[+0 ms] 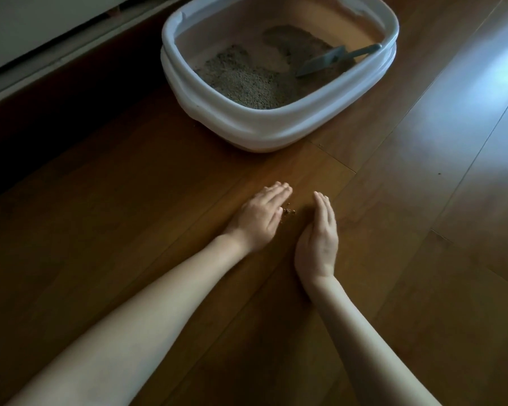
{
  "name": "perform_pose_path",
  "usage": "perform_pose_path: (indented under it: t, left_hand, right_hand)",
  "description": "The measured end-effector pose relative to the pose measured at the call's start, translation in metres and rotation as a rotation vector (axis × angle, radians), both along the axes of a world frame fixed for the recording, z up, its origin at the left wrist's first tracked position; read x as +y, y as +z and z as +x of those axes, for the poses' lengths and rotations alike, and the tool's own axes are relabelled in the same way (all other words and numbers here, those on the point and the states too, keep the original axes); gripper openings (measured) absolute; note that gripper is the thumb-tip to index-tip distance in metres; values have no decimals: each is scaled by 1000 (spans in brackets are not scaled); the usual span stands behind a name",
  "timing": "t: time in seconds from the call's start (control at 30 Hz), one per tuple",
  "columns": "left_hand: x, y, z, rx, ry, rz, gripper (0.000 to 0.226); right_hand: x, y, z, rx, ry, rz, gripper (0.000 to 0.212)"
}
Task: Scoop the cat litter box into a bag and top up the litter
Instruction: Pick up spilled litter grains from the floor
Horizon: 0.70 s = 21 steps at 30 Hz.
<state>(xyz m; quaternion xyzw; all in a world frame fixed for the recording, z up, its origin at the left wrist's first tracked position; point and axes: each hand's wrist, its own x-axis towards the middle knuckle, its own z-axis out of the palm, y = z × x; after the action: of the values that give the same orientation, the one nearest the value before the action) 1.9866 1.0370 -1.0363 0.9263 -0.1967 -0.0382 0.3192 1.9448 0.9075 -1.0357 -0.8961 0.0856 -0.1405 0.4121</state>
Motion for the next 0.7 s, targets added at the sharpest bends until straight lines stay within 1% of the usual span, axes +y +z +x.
perform_pose_path:
  t: [0.1,0.17,0.2,0.23,0.27,0.3,0.33,0.4,0.43,0.47,0.53,0.57,0.63,0.7]
  left_hand:
    - [-12,6,-5,73,-33,-190,46]
    - [-12,13,-7,131,23,-344,44]
    - [-9,18,-6,190,64,-412,44]
    - [-5,22,-6,254,109,-455,44]
    - [0,26,-5,293,156,-465,43]
    - [6,28,-4,271,198,-427,42]
    - [12,29,-4,191,221,-341,43]
    - [25,29,-6,43,180,-104,49]
    - [29,28,-8,19,144,3,57]
    - [32,25,-10,27,117,88,65]
    - [33,21,-11,64,97,183,77]
    - [32,21,-10,66,92,187,78]
    - [29,22,-7,67,66,167,76]
    - [27,25,-1,70,32,156,70]
  right_hand:
    - [21,5,22,-15,74,163,48]
    - [24,7,30,-27,96,279,48]
    - [21,11,32,-17,71,375,48]
    - [16,17,32,7,35,462,47]
    - [7,21,30,30,7,498,46]
    - [-4,25,28,29,6,450,45]
    - [-17,27,25,10,55,313,45]
    - [-41,28,15,8,241,-97,52]
    - [-49,27,10,54,328,-275,60]
    - [-54,25,6,122,393,-394,70]
    - [-57,23,3,210,470,-503,85]
    - [-56,21,4,212,498,-520,87]
    - [-53,19,10,186,540,-494,84]
    - [-47,16,19,162,563,-448,76]
